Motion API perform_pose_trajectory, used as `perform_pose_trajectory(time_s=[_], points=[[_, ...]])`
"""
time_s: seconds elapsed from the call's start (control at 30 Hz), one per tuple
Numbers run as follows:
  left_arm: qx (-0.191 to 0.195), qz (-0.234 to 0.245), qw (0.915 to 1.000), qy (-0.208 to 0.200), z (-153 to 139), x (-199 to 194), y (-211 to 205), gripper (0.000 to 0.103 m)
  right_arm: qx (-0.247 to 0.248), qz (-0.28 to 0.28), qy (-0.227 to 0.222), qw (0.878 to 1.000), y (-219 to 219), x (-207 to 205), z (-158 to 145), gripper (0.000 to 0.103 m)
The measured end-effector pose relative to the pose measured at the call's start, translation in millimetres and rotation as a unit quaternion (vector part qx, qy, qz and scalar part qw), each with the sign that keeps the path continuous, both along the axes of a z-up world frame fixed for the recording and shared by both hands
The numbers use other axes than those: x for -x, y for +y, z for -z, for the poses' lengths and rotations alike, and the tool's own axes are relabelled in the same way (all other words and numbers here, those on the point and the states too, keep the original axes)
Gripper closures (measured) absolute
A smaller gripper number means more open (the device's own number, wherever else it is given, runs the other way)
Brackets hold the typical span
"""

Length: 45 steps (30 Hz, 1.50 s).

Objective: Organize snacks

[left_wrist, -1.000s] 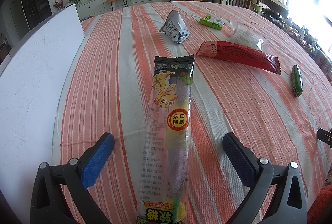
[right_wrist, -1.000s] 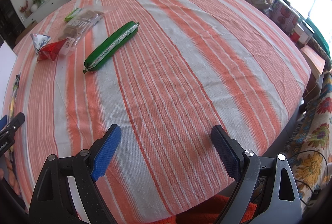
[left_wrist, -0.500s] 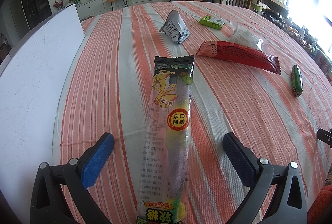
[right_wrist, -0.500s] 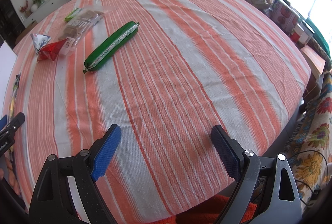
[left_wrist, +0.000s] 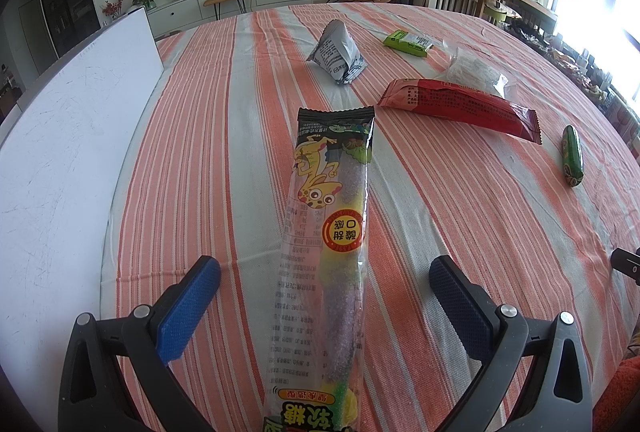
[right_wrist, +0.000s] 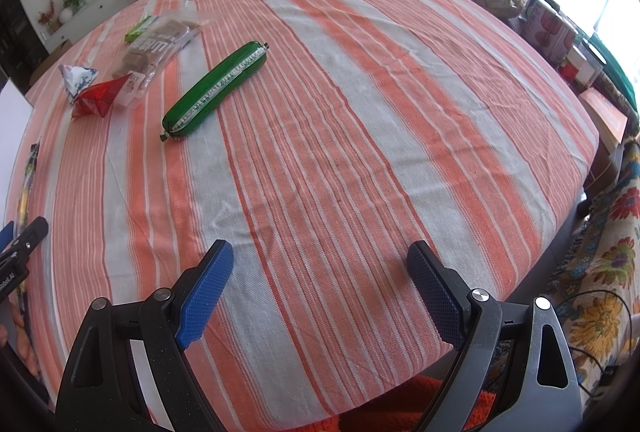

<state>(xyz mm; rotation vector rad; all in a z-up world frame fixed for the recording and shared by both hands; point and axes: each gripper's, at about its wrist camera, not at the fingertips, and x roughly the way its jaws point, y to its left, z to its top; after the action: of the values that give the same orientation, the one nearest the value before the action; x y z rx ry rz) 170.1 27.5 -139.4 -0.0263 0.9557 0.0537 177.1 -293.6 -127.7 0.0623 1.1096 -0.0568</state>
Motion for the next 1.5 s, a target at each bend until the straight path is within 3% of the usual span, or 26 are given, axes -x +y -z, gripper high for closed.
perform_pose_trajectory(time_s=[0.53,0.77,0.93,0.97,1.0,1.03,1.1,1.23,1.5], points=[[0.0,0.0,1.0,0.001,-0.1,0.0,0.0,0.0,0.0,0.0,0.0,1.0,-0.5,0.1,0.0,0.012],[0.007,0.026,0.9952,0.094,-3.6,-18.4,-0.7,0.0,0.0,-0.001,0.0,1.0,-0.2,-0.2,-0.1,0.012],[0.02,0.023,0.9944,0.101,-5.2,-23.6,1.0,0.002,0.0,-0.001,0.0,1.0,-0.4,-0.2,0.0,0.012],[0.015,0.019,0.9951,0.096,-6.5,-22.1,1.1,0.008,0.0,-0.001,0.0,1.0,-0.5,-0.1,0.0,0.012],[0.004,0.016,0.9961,0.087,-8.1,-19.9,1.0,0.024,0.0,-0.001,0.0,1.0,-0.4,-0.1,0.0,0.012],[0.005,0.021,0.9969,0.075,-10.8,-17.3,0.5,0.034,0.0,-0.001,0.0,1.0,-0.5,-0.1,0.0,0.012],[-0.004,0.019,0.9978,0.064,-15.1,-14.2,0.4,0.077,0.0,-0.001,0.0,1.0,-0.6,-0.1,0.0,0.012],[0.05,0.019,0.9969,0.057,-21.6,-5.3,9.5,0.085,0.0,-0.001,0.0,1.0,-0.7,0.0,0.0,0.012],[0.083,0.026,0.9959,0.025,-44.8,23.0,9.6,0.085,0.0,-0.001,0.0,1.0,-1.0,0.1,0.0,0.012]])
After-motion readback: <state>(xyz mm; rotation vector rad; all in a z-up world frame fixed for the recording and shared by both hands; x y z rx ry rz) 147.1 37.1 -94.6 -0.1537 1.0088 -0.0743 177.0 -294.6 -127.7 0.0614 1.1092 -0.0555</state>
